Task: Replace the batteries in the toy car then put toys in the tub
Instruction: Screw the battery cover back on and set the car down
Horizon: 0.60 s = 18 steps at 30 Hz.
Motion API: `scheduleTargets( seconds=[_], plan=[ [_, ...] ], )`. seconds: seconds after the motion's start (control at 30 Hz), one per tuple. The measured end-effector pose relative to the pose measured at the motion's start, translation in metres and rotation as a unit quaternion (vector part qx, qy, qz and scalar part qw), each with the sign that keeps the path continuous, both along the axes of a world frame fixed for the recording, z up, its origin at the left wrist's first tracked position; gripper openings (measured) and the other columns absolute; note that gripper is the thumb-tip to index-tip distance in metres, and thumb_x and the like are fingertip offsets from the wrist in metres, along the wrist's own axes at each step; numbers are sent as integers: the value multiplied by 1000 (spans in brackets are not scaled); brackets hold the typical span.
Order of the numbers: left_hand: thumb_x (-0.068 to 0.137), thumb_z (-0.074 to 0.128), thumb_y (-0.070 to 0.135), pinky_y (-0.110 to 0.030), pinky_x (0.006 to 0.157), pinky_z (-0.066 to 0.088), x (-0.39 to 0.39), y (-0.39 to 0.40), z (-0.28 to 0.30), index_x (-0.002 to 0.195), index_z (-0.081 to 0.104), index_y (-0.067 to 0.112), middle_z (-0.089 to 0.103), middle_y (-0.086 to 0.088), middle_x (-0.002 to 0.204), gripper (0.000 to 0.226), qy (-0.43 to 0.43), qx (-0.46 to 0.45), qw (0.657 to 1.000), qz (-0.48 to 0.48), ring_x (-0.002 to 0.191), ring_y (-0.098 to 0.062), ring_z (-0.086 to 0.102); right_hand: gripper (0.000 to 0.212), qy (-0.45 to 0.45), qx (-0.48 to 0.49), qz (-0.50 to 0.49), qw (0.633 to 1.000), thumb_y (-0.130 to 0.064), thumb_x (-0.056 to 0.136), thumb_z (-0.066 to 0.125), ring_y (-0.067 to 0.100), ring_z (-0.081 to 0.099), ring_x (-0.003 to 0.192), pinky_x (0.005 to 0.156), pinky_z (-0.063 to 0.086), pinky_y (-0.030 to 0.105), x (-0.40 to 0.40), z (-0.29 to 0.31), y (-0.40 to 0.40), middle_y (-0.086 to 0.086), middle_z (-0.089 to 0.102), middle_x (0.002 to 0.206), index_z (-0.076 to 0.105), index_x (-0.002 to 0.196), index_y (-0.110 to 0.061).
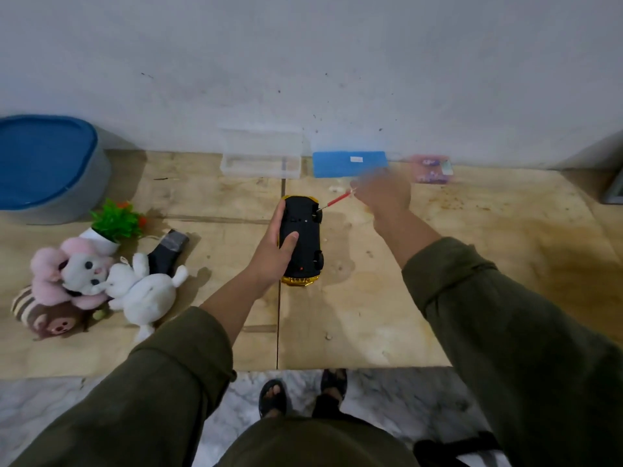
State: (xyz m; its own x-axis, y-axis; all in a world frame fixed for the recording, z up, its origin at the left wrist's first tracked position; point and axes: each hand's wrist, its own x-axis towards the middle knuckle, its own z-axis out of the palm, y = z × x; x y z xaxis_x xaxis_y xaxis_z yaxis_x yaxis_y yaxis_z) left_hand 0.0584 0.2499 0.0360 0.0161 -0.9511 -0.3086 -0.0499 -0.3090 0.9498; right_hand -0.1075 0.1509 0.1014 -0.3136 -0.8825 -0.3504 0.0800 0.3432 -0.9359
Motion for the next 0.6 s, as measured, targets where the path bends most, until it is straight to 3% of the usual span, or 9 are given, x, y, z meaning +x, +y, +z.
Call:
scheduleTargets(
  seconds=[0.07, 0.13, 0.43, 0.6],
  plan=[
    [101, 41, 21, -46, 103, 45, 3, 1, 3, 144, 11, 52, 37, 5, 147, 61, 3, -2, 1000, -9, 125, -22, 49, 8, 9, -17, 11, 1000, -2, 93, 48, 22, 67, 76, 76, 58, 33, 10, 5, 5, 6, 61, 83, 54, 91, -7],
    [101, 41, 20, -44, 102, 46, 7, 3, 6, 145, 11, 52, 41, 6, 143, 62, 4, -6, 1000, -19, 123, -21, 51, 12, 17, -19, 13, 1000, -4, 93, 50, 22, 68, 77, 74, 59, 31, 19, 5, 13, 9, 61, 91, 54, 104, -5],
    [102, 40, 18, -28, 92, 48, 21, 10, 14, 147, 11, 47, 43, 12, 134, 61, 8, -19, 999, -40, 117, -13, 51, 17, 40, -16, -14, 999, -5, 92, 53, 23, 70, 80, 80, 59, 36, 29, 5, 25, 11, 64, 98, 54, 109, -5],
    [102, 40, 18, -22, 86, 47, 26, 10, 19, 148, 10, 45, 43, 12, 133, 61, 4, -22, 999, -47, 117, -13, 51, 18, 60, -26, -11, 998, -8, 93, 53, 20, 70, 80, 73, 59, 27, 34, 11, 30, 9, 64, 98, 54, 111, -7]
  ],
)
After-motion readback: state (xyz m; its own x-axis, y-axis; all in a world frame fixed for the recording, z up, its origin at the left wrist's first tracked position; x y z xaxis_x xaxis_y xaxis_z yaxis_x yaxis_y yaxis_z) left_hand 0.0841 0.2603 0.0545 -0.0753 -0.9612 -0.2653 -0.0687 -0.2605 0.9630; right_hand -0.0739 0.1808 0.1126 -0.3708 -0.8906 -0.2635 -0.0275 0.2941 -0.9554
